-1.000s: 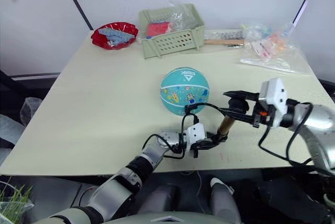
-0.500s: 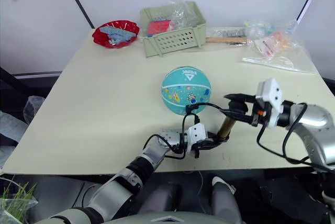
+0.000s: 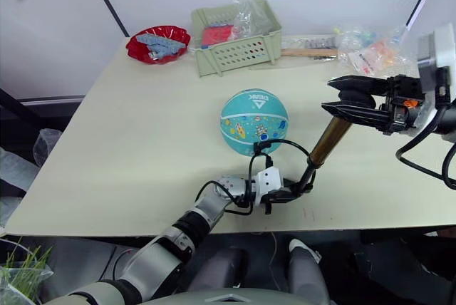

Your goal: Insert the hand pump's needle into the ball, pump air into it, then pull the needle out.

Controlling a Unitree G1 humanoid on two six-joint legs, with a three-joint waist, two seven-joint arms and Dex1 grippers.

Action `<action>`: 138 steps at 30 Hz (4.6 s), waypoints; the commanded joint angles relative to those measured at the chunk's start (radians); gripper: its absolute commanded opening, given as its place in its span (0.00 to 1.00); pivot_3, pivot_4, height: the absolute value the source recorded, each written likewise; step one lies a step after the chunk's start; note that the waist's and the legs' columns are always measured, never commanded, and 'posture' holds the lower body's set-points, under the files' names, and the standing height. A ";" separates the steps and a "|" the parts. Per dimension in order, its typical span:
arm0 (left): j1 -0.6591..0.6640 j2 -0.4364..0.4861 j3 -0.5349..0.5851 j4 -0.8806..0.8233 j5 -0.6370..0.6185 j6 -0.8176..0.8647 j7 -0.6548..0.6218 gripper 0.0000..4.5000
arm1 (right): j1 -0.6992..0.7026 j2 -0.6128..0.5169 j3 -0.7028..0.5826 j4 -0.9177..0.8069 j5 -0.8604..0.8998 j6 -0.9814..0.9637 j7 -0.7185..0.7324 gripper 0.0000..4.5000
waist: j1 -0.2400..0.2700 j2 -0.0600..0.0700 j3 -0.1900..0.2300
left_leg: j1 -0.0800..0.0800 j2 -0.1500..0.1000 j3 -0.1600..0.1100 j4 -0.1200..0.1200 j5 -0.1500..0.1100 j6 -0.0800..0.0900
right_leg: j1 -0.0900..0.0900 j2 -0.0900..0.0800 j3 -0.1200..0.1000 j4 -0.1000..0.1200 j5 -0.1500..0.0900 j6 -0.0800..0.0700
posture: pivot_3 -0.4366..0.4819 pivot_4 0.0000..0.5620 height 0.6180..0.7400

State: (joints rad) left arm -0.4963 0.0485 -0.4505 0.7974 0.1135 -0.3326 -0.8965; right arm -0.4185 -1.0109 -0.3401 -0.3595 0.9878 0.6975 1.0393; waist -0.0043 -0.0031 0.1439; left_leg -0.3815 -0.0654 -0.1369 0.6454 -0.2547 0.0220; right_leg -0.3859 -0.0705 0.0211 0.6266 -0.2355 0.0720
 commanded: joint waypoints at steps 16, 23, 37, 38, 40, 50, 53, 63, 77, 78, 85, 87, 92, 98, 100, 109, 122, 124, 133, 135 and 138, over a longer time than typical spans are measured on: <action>0.067 0.038 -0.031 0.068 0.051 0.063 0.012 0.23 | 0.367 0.259 0.326 0.051 -0.528 -0.441 -0.060 0.37 | -0.007 -0.014 -0.020 | 0.008 0.001 0.000 0.000 0.000 0.000 | 0.007 0.001 0.000 0.000 -0.002 0.004 | 0.48 0.27 1.00; 0.060 0.039 -0.027 0.068 0.050 0.066 0.008 0.23 | 0.347 0.296 0.304 0.081 -0.521 -0.502 -0.067 0.37 | -0.006 -0.013 -0.019 | 0.013 0.001 0.000 -0.003 0.000 0.000 | 0.009 0.001 0.001 0.000 -0.003 0.003 | 0.48 0.27 1.00; 0.047 0.036 -0.024 0.085 0.047 0.064 -0.001 0.23 | 0.060 0.120 0.032 -0.028 -0.079 -0.161 -0.054 0.37 | 0.002 -0.002 -0.003 | 0.000 -0.001 -0.001 -0.001 0.000 0.000 | 0.000 0.000 -0.001 0.000 0.000 -0.001 | 0.48 0.27 1.00; 0.045 0.036 -0.023 0.087 0.047 0.063 0.000 0.23 | 0.044 0.112 0.021 -0.028 -0.065 -0.146 -0.057 0.37 | 0.002 -0.003 -0.002 | 0.000 -0.001 -0.001 -0.001 0.000 0.000 | 0.000 0.000 0.000 0.000 0.000 -0.001 | 0.48 0.27 1.00; 0.045 0.037 -0.022 0.090 0.046 0.062 0.001 0.23 | 0.001 0.093 -0.006 -0.023 -0.030 -0.112 -0.067 0.37 | 0.002 -0.002 -0.001 | 0.000 -0.001 0.000 -0.001 0.000 0.000 | 0.000 0.000 0.000 0.000 0.000 -0.001 | 0.48 0.27 1.00; 0.053 0.032 -0.027 0.087 0.049 0.059 0.004 0.23 | 0.081 0.135 0.053 -0.069 -0.070 -0.095 -0.080 0.37 | 0.003 -0.003 -0.002 | 0.001 0.000 0.000 -0.001 0.000 0.000 | 0.000 0.000 0.000 0.000 -0.001 0.001 | 0.48 0.27 1.00; 0.053 0.032 -0.027 0.087 0.050 0.059 0.005 0.23 | 0.145 0.154 0.087 -0.077 -0.124 -0.134 -0.065 0.37 | 0.002 -0.004 -0.004 | 0.002 0.000 0.000 -0.001 0.000 0.000 | 0.001 0.000 0.000 0.000 -0.002 0.003 | 0.48 0.27 1.00; 0.059 0.025 -0.026 0.125 0.061 0.035 0.032 0.23 | 0.395 0.314 0.271 0.039 -0.454 -0.451 -0.059 0.37 | -0.003 -0.011 -0.019 | 0.005 0.001 -0.001 -0.002 0.000 0.000 | 0.005 0.001 -0.001 0.000 -0.002 0.003 | 0.48 0.27 1.00; 0.045 0.031 -0.022 0.091 0.051 0.054 0.002 0.23 | 0.288 0.292 0.186 -0.003 -0.369 -0.428 -0.059 0.37 | -0.001 -0.008 -0.013 | 0.010 -0.001 0.000 -0.004 0.000 0.000 | 0.008 0.001 0.001 0.000 -0.002 0.003 | 0.48 0.27 1.00; 0.045 0.032 -0.022 0.089 0.051 0.055 0.001 0.23 | 0.253 0.265 0.155 -0.021 -0.318 -0.389 -0.053 0.37 | 0.000 -0.006 -0.011 | 0.009 -0.001 0.000 -0.004 0.000 0.000 | 0.007 0.001 0.001 0.000 -0.002 0.003 | 0.48 0.27 1.00; 0.048 0.031 -0.024 0.083 0.051 0.059 -0.001 0.23 | 0.097 0.090 -0.020 -0.038 -0.061 -0.170 -0.026 0.37 | 0.012 0.000 -0.002 | 0.000 -0.001 -0.001 0.000 0.000 0.000 | 0.000 0.000 0.000 0.000 0.000 0.000 | 0.48 0.27 1.00; 0.048 0.030 -0.024 0.085 0.051 0.059 -0.002 0.23 | 0.052 0.052 -0.057 -0.020 -0.009 -0.125 -0.029 0.37 | 0.013 0.000 -0.001 | 0.000 -0.001 -0.001 -0.001 0.000 0.000 | 0.000 0.000 -0.001 0.000 0.000 -0.001 | 0.48 0.27 1.00; 0.046 0.029 -0.025 0.091 0.051 0.056 -0.001 0.23 | -0.013 -0.002 -0.080 -0.003 0.032 -0.070 -0.028 0.37 | 0.016 0.001 0.001 | 0.000 -0.001 0.001 -0.001 0.000 0.000 | -0.001 0.000 0.001 0.000 0.000 0.000 | 0.48 0.27 1.00; 0.047 0.027 -0.026 0.090 0.051 0.056 0.001 0.23 | 0.056 0.020 -0.024 -0.025 -0.035 -0.076 -0.017 0.37 | 0.017 0.001 0.001 | 0.000 0.000 0.000 -0.001 0.000 0.000 | -0.001 0.000 0.001 0.000 0.000 0.000 | 0.48 0.27 1.00; 0.049 0.027 -0.026 0.087 0.050 0.057 0.002 0.23 | 0.114 0.035 0.020 -0.030 -0.104 -0.107 -0.013 0.37 | 0.017 0.000 0.000 | 0.000 0.000 0.000 -0.001 0.000 0.000 | -0.001 0.000 0.000 0.000 -0.001 0.001 | 0.48 0.27 1.00; 0.064 0.030 -0.026 0.064 0.045 0.071 0.009 0.23 | 0.315 0.209 0.230 0.026 -0.389 -0.361 -0.019 0.37 | 0.012 -0.009 -0.012 | 0.004 0.001 0.000 -0.002 0.000 0.000 | 0.002 0.002 0.001 0.000 -0.002 0.003 | 0.48 0.27 1.00; 0.050 0.031 -0.028 0.077 0.044 0.068 0.005 0.23 | 0.293 0.296 0.206 0.096 -0.382 -0.479 -0.010 0.37 | 0.011 -0.009 -0.012 | 0.006 0.001 0.000 -0.001 0.000 0.000 | 0.004 0.002 0.001 0.000 -0.002 0.003 | 0.48 0.27 1.00; 0.049 0.031 -0.028 0.081 0.044 0.066 0.005 0.23 | 0.274 0.272 0.181 0.074 -0.348 -0.447 0.002 0.37 | 0.014 -0.007 -0.010 | 0.004 0.000 0.000 -0.001 0.000 0.000 | 0.003 0.002 0.001 0.000 -0.002 0.003 | 0.48 0.27 1.00; 0.044 0.030 -0.025 0.096 0.043 0.059 0.006 0.23 | 0.135 0.133 0.027 0.011 -0.132 -0.234 0.009 0.37 | 0.018 -0.003 -0.002 | 0.000 -0.001 0.000 -0.001 0.000 0.000 | 0.000 0.000 0.000 0.000 0.000 -0.001 | 0.48 0.27 1.00; 0.043 0.030 -0.026 0.101 0.044 0.056 0.006 0.23 | 0.102 0.109 0.001 0.009 -0.099 -0.199 0.005 0.37 | 0.018 -0.003 -0.002 | 0.000 -0.001 -0.001 -0.001 0.000 0.000 | 0.000 0.000 0.000 0.000 0.000 -0.001 | 0.48 0.27 1.00; 0.041 0.030 -0.027 0.108 0.045 0.050 0.008 0.23 | 0.035 0.054 -0.055 0.014 -0.017 -0.121 -0.010 0.37 | 0.018 -0.002 -0.001 | 0.000 -0.001 0.000 0.000 0.000 0.000 | 0.000 0.000 0.000 0.000 0.000 -0.001 | 0.48 0.27 1.00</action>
State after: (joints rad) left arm -0.4971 0.0379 -0.4601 0.7994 0.1060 -0.3209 -0.8903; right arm -0.3068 -0.9125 -0.2690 -0.3076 0.8690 0.5407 1.0480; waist 0.0133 -0.0049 0.1432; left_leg -0.3814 -0.0662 -0.1370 0.6450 -0.2547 0.0220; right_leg -0.3858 -0.0704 0.0216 0.6263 -0.2352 0.0714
